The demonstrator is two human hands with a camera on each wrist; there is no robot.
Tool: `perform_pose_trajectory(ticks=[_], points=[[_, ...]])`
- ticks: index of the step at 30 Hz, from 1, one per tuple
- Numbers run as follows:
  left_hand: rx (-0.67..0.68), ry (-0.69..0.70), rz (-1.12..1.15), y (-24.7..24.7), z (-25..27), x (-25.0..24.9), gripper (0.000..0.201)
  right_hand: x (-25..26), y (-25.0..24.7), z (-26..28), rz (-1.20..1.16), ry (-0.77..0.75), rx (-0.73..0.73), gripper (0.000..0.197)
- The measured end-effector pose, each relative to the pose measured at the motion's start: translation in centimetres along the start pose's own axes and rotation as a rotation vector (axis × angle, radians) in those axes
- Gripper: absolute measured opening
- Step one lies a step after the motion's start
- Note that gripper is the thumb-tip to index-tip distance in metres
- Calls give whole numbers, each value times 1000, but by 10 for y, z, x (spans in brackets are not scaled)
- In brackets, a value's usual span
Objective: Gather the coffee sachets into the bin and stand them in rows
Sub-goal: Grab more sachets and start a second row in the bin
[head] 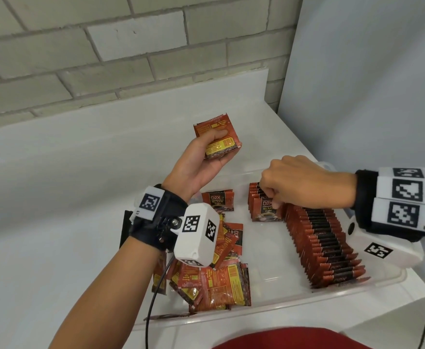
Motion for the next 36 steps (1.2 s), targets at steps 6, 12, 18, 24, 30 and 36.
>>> perform_pose_trajectory(ticks=[6,12,18,24,30,36], points=[[37,-30,-118,0,0,0,7,-16,-15,5,-228,-12,-24,25],[101,-27,-195,4,0,1,10,-38,-41,3,-874,-57,-222,30],[189,-38,-256,8,2,5,17,-38,-44,-2,-1170,-104,-344,23],[167,-111,-166,10,2,8,58,-42,-49,1,-1199,-126,-429,18],[169,-163,-37,10,2,9,66,-40,-61,10,-1143,-211,-586,19],[154,-150,-85,12,4,12,20,-38,-59,8,-976,-221,-626,12]])
Point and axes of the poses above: each hand's wrist, its own z-axis away from the middle knuckle, its own y-axis out of the palm, x = y × z, the point moved 5 cm from there along -z, towards the middle knuckle, and after that the axes turned 13 degrees about x, right-handed, at the moved point
